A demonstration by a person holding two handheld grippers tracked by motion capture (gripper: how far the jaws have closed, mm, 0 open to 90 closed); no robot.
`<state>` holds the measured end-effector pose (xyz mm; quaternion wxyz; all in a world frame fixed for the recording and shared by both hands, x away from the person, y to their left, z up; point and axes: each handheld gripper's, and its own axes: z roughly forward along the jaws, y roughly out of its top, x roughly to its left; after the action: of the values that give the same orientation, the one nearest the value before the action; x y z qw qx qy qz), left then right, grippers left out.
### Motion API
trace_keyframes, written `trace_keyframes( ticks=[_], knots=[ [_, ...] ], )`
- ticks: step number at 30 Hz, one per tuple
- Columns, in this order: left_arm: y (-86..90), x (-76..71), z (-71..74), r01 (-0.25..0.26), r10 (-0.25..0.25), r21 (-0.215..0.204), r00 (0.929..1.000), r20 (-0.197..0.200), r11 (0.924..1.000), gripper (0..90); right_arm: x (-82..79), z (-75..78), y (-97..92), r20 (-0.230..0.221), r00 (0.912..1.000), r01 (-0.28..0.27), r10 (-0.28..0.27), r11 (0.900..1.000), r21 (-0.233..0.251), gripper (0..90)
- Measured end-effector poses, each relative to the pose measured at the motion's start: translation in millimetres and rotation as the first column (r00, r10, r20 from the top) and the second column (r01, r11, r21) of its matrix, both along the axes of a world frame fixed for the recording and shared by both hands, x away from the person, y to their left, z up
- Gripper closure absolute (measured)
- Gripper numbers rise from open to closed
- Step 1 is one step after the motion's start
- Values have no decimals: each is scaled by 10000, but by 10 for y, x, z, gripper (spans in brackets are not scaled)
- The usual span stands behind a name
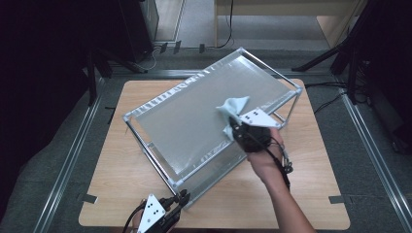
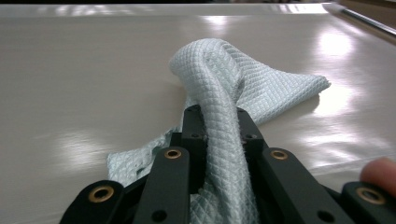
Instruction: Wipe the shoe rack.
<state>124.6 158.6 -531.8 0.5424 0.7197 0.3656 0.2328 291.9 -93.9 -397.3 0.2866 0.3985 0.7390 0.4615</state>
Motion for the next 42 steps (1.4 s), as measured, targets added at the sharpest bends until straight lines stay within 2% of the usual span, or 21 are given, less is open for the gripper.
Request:
trace_keyframes(
  ticks=[4, 5, 9, 14, 17, 21, 23, 26, 27, 29, 31, 33, 34, 36, 37, 39, 40, 41, 42],
  knots=[
    [-42, 15, -7, 124, -124, -85, 9999, -35, 9999, 807, -225, -1, 278, 67, 9957, -917, 919, 9955, -233, 794],
    [-50, 18, -7, 134, -134, -94, 9999, -50, 9999, 806, -318, -1, 368, 109, 9919, -1258, 1262, 9916, -313, 794],
    [-126, 12, -13, -20, 20, -112, 10000, -1, 9999, 807, -569, -2, 598, 234, 9785, -2034, 2051, 9771, -618, 797],
    [-216, 27, -11, 10, -10, -9, 10000, 36, 10000, 810, -669, -2, 759, 166, 9658, -2575, 2587, 9648, -536, 799],
    [-295, 64, -5, 262, -264, 167, 9996, 127, 9995, 811, -671, 2, 786, 148, 9571, -2884, 2893, 9564, -470, 798],
    [-433, 148, 0, 178, -180, 156, 9998, 115, 9997, 811, -663, 23, 730, 139, 9552, -2949, 2955, 9549, -348, 794],
    [-479, 193, 2, 180, -181, 131, 9998, 91, 9998, 810, -702, 43, 642, 44, 9360, -3516, 3520, 9355, -353, 792],
    [-521, 230, 2, 155, -156, 116, 9998, 95, 9998, 810, -765, 83, 516, 100, 9321, -3612, 3620, 9314, -460, 784],
    [-535, 253, 5, 84, -85, 114, 9999, 89, 9999, 809, -786, 101, 451, 213, 9355, -3516, 3526, 9352, -421, 782],
    [-544, 277, 13, -18, 18, 92, 10000, 52, 10000, 802, -814, 138, 255, 463, 9471, -3179, 3177, 9481, -28, 779],
    [-527, 271, 25, 115, -115, 28, 9999, 51, 9999, 753, -811, 145, 25, 665, 9659, -2526, 2503, 9671, 300, 778],
    [-494, 232, 43, 524, -525, 94, 9986, 113, 9986, 665, -773, 125, -215, 697, 9805, -1886, 1836, 9793, 738, 778],
    [-480, 207, 50, 702, -705, 161, 9974, 165, 9974, 621, -742, 84, -391, 673, 9901, -1292, 1232, 9871, 946, 777],
    [-408, 122, 77, 1091, -1097, 243, 9936, 262, 9937, 545, -684, -47, -667, 472, 9982, -427, 378, 9934, 1068, 769],
    [-366, 84, 89, 1146, -1151, 171, 9929, 310, 9933, 526, -654, -147, -793, 418, 9990, 103, -137, 9966, 813, 766],
    [-249, 22, 112, 1170, -1170, 27, 9925, 356, 9931, 499, -575, -397, -1052, -108, 9944, 1056, -1052, 9925, 616, 760],
    [-180, 0, 118, 1095, -1090, -148, 9935, 316, 9939, 489, -534, -538, -1175, -327, 9877, 1544, -1531, 9871, 427, 758],
    [-88, -19, 123, 1016, -1007, -341, 9946, 264, 9942, 486, -499, -676, -1294, -659, 9771, 2047, -2021, 9782, 358, 758],
    [-35, -27, 122, 938, -927, -410, 9953, 268, 9947, 481, -464, -837, -1439, -1087, 9632, 2526, -2460, 9662, 519, 758]
  ],
)
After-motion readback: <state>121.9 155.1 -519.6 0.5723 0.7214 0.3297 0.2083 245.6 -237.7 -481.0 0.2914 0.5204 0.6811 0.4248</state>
